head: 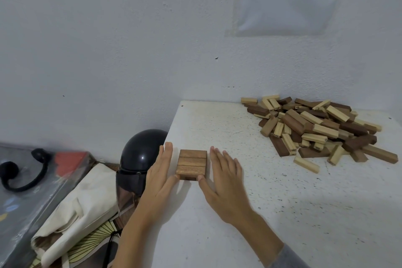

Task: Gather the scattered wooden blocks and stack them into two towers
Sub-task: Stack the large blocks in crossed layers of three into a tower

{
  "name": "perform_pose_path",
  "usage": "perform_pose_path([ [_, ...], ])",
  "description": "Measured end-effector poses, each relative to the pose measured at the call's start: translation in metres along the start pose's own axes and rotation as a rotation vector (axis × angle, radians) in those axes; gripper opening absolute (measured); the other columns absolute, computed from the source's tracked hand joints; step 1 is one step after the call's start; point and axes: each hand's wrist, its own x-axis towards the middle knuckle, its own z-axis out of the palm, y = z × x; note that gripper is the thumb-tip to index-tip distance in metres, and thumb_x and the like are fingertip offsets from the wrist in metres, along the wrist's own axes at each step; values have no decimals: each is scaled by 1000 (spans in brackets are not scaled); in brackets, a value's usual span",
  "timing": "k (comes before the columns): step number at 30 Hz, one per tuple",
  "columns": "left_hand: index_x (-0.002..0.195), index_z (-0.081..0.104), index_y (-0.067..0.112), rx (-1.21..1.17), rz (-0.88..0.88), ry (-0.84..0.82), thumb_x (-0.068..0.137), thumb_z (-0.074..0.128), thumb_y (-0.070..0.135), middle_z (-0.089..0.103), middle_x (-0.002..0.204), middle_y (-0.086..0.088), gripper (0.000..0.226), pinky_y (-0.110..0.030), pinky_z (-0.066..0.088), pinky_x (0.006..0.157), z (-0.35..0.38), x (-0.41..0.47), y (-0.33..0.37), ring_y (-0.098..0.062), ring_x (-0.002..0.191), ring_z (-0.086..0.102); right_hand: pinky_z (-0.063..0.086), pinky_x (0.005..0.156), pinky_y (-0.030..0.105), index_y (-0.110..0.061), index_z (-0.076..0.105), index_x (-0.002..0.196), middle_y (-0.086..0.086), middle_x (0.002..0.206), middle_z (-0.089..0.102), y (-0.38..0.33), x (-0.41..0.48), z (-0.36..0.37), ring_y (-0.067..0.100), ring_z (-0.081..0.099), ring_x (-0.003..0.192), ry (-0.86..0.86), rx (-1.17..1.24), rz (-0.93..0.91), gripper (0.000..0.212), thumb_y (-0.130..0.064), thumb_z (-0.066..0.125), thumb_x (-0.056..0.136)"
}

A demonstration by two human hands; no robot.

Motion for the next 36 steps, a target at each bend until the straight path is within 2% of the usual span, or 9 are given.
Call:
perform_pose_path([
  [6,141,42,28,-58,239,73,90,45,43,39,148,21,53,-11,16,111,11,-17,31,-1,143,24,24,110,25,-35,43,136,-20,136,44,8,-14,-17,-4,31,129,222,278,-78,55,-55,30,87],
  [9,138,45,31,-93,278,37,91,46,42,38,145,29,48,-10,19,108,27,-17,52,0,140,30,29,100,16,-36,52,122,-27,120,52,18,-19,-32,-8,41,118,343,360,-63,39,-48,38,88],
  [13,135,45,40,-130,289,-24,91,45,46,40,142,30,44,-26,28,110,52,-8,73,-1,138,34,38,93,16,-34,58,110,-26,110,57,44,-25,-55,-4,50,110,450,434,6,21,-31,49,91],
  [16,129,48,44,-141,306,-65,92,47,41,47,133,31,37,-21,33,106,74,3,87,0,130,41,39,87,8,-30,62,104,-20,106,61,70,-30,-72,-1,54,104,501,418,40,26,-7,55,93],
  [21,124,57,33,-94,354,-148,93,41,37,55,125,24,35,-20,35,101,112,27,107,5,120,46,41,84,7,-25,66,101,-17,101,64,112,-35,-100,1,59,100,542,356,78,28,-1,52,94],
  [26,125,60,22,10,455,-257,97,41,23,60,124,11,33,-20,39,97,146,55,123,-1,115,51,37,88,8,-16,67,114,-10,109,64,152,-33,-124,8,57,104,445,120,35,30,0,51,95],
  [29,128,60,18,215,572,-226,97,47,19,59,131,3,34,-26,40,100,162,68,119,-8,121,48,39,93,25,-18,64,123,-5,123,64,168,-31,-132,13,54,114,318,-22,-2,36,-1,48,96],
  [32,139,50,17,284,562,-235,98,46,14,40,152,2,42,-10,17,107,168,68,114,-9,139,32,35,93,31,-24,58,131,-9,134,57,176,-31,-133,14,47,118,243,-152,17,39,-7,44,99],
  [36,137,53,19,277,591,-209,101,42,21,45,147,1,38,-23,32,105,168,65,107,-12,133,39,35,88,32,-22,59,131,-6,129,59,181,-30,-134,19,48,114,245,-166,20,39,-4,47,97],
])
